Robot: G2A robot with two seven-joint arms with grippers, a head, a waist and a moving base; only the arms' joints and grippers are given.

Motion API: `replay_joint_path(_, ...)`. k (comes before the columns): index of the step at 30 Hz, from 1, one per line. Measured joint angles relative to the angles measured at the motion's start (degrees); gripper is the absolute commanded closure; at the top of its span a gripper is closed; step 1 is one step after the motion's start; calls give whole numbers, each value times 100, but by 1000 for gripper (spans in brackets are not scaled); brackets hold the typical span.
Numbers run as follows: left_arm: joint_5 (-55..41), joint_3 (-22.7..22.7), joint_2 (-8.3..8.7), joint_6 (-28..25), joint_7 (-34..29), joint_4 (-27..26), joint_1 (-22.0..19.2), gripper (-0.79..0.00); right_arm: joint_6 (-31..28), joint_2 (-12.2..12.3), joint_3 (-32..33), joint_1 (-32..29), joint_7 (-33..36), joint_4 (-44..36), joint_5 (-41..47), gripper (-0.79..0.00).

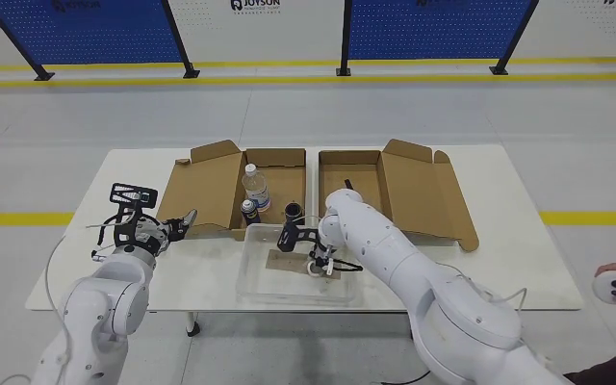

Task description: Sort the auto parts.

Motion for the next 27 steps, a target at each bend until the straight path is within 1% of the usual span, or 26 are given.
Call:
replay_joint_path(6, 0, 0, 0, 0, 0, 0, 0, -785, -15, -44, 33, 25, -18, 81, -14, 0)
replay_joint_path(14, 0, 0, 0, 0, 0, 0, 0, -785, -49, -12, 189, 132, -375, 68, 64, 0)
replay_joint_path(20, 0, 0, 0, 0, 0, 0, 0, -785, -226, 135, 433, 183, -940, -7, 260, 0)
replay_joint_path(22, 0, 0, 0, 0, 0, 0, 0, -785, -341, 213, 536, 171, -1199, -41, 336, 0)
replay_joint_path(27, 0, 0, 0, 0, 0, 0, 0, -785, -409, 422, 754, 124, -1597, -216, 411, 0)
